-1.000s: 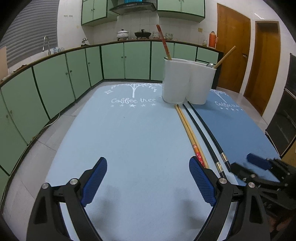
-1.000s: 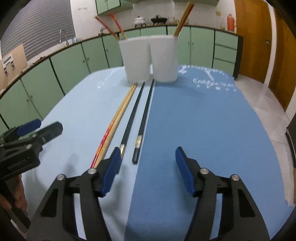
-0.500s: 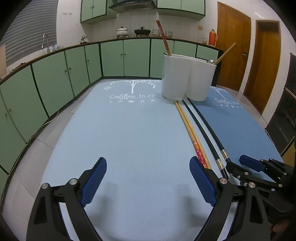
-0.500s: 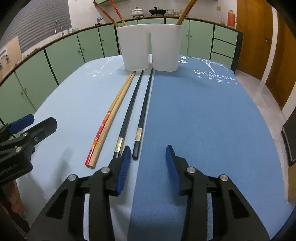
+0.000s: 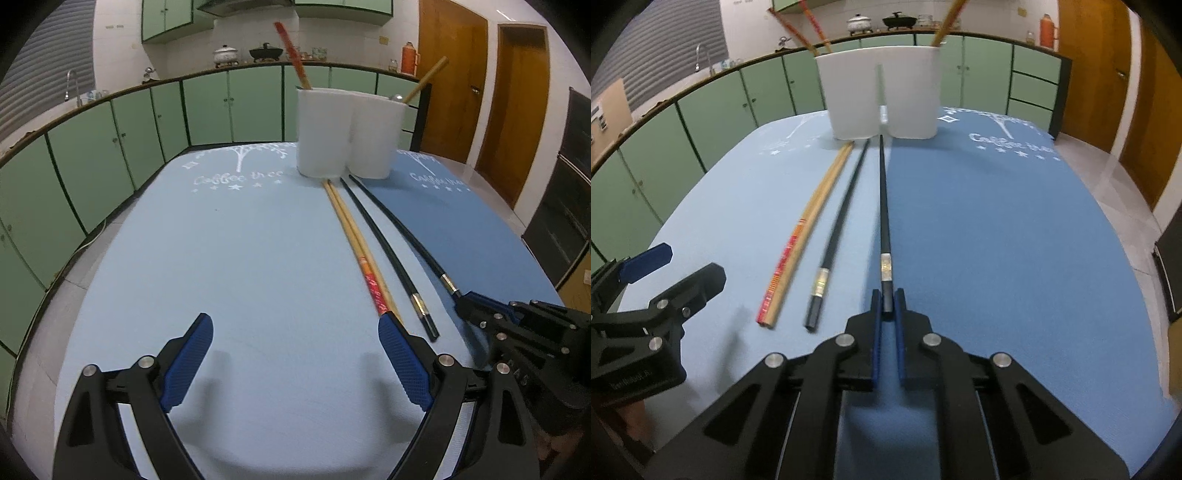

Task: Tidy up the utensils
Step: 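Close the right tool on a black chopstick while the left tool grasps a red-patterned chopstick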

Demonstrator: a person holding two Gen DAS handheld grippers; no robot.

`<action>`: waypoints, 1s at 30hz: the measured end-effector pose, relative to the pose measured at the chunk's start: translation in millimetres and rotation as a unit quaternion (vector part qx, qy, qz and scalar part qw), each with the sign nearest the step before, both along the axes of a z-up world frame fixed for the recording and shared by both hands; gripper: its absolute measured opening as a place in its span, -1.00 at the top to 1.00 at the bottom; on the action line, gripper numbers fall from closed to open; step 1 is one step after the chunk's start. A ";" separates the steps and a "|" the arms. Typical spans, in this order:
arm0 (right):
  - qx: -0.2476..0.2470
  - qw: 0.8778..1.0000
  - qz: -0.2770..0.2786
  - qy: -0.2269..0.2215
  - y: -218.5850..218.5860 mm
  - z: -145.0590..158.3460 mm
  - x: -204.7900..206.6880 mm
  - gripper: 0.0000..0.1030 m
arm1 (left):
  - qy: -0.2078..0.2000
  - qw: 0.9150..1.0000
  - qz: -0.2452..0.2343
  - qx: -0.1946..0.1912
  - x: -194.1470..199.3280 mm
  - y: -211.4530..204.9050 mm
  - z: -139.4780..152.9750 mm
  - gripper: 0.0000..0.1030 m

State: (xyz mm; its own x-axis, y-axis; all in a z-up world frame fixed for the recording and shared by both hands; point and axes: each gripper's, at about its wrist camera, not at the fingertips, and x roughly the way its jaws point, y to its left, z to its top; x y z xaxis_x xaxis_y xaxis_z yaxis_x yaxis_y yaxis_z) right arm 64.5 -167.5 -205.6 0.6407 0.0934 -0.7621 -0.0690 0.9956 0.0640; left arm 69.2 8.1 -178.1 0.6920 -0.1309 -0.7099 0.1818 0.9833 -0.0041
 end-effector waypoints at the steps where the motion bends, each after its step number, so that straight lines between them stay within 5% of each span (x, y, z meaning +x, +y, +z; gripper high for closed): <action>1: 0.000 1.000 -0.005 0.000 -3.8 0.2 -1.7 0.89 | 0.001 1.000 -0.003 0.001 -0.3 -2.9 -0.7 -0.73; 13: 0.020 1.000 -0.024 0.002 -25.9 0.1 -7.8 0.89 | 0.028 0.999 -0.019 0.019 3.6 -22.4 -14.4 -0.73; 27: 0.020 1.000 -0.018 0.000 -23.4 -0.9 -8.5 0.87 | 0.040 0.999 0.017 0.003 4.0 -7.4 -16.1 -0.69; 30: 0.014 1.000 -0.010 -0.004 -22.2 -1.4 -8.1 0.85 | 0.045 0.999 0.009 0.005 2.4 -13.2 -19.2 -0.53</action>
State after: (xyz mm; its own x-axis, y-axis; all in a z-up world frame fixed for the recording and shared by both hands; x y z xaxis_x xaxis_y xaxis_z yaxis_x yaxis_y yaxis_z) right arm 56.4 -189.7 -207.0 0.6483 0.1017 -0.7546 -0.0495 0.9946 0.0915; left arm 71.6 -5.1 -197.3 0.6282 -0.1109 -0.7701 0.1633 0.9865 -0.0088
